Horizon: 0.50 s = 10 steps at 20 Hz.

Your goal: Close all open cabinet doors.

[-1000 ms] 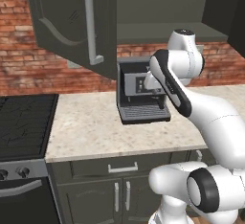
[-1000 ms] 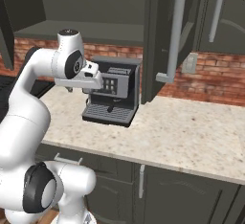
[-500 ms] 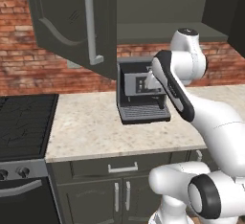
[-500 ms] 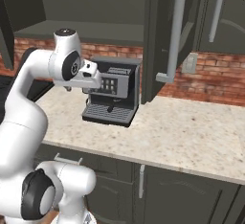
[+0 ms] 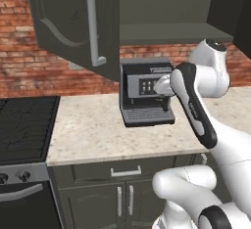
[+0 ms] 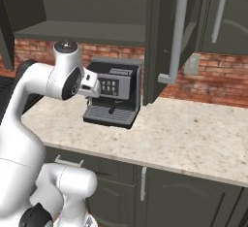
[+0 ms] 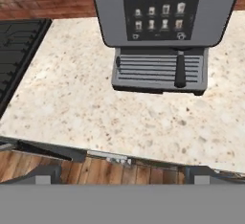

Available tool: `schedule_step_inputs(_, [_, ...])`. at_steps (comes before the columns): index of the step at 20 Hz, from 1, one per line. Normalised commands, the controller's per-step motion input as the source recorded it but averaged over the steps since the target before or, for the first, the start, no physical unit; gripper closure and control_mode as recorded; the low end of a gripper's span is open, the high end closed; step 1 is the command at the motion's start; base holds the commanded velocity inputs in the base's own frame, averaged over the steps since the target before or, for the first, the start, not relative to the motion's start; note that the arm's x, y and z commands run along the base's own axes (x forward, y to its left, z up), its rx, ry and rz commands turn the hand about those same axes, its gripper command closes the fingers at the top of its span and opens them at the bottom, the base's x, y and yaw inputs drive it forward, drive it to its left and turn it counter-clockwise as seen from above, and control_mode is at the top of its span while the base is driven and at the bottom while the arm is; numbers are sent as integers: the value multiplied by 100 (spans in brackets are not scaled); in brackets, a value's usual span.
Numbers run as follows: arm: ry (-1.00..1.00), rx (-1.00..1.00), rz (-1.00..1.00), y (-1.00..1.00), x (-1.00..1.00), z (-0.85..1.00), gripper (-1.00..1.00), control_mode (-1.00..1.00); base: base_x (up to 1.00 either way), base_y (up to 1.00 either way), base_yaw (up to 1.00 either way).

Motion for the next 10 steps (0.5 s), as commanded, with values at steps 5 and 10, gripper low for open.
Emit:
schedule_step_inputs(5, [-14,25,0,-2,-30,23,-100,-100,0,0,0])
schedule_step_inputs(10, [0,26,0,1,-30,34,-100,-100,0,0,0])
